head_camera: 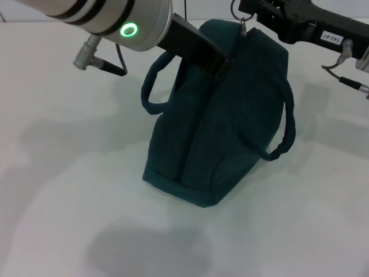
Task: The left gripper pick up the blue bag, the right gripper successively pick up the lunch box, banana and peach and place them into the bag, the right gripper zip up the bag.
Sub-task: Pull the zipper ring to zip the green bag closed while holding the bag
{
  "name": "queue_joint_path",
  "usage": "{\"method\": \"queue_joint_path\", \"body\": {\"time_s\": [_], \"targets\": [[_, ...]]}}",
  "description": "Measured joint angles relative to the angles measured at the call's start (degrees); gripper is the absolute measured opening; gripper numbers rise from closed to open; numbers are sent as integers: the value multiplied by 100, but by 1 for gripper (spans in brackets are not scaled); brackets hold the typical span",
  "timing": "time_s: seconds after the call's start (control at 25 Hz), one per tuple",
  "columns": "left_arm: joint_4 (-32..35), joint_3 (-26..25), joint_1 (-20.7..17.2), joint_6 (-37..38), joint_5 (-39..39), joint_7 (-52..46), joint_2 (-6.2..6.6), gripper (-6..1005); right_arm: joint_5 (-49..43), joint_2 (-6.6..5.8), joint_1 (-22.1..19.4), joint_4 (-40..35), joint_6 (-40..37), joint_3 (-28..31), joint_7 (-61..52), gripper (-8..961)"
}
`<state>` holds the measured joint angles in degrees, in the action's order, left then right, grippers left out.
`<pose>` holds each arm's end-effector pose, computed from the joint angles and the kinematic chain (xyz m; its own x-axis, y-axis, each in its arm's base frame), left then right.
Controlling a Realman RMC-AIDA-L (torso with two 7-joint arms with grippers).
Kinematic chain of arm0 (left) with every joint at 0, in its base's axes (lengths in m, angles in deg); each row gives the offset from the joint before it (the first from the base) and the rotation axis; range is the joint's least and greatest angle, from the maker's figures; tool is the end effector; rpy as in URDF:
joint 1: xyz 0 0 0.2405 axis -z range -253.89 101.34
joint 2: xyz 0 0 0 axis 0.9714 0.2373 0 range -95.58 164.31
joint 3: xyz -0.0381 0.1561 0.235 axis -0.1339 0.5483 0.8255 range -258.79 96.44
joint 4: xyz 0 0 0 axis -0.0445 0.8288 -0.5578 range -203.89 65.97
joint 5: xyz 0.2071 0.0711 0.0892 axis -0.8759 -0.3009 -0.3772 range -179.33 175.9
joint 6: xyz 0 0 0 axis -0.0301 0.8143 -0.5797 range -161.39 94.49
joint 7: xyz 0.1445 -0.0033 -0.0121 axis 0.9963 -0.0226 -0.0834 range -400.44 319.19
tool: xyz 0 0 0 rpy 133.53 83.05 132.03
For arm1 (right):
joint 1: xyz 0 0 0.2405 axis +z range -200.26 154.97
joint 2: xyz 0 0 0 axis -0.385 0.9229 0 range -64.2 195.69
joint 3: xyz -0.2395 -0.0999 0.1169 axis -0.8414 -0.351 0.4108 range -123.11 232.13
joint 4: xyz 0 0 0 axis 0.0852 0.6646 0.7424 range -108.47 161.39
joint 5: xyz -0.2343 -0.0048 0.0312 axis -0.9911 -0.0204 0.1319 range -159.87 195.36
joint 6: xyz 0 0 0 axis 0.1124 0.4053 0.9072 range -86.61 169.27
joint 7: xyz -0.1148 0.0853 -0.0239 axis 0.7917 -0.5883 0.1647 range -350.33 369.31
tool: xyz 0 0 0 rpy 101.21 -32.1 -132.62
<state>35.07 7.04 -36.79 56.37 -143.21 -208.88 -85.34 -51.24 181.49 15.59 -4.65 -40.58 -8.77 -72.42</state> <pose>-0.0294 0.3611 0.0019 0.8792 0.4717 0.0679 0.4562 -0.7918 -0.4063 0.1894 0.4270 -0.0033 0.5184 -0.2240 -0.8253 -0.4393 -0.8978 -0.0323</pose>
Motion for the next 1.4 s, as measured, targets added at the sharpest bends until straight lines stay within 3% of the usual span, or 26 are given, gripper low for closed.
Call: {"method": "queue_joint_path", "body": {"time_s": [0.28, 1.0, 1.4], "targets": [[2, 3, -14, 10, -6, 129, 1, 37, 14, 0, -33, 0, 0, 30, 0, 119], [68, -34, -39, 99, 204, 415, 16, 28, 171, -42, -367, 3, 235, 152, 0, 123], [466, -129, -187, 109, 401, 581, 19, 23, 151, -53, -502, -1, 618, 220, -58, 126]]}}
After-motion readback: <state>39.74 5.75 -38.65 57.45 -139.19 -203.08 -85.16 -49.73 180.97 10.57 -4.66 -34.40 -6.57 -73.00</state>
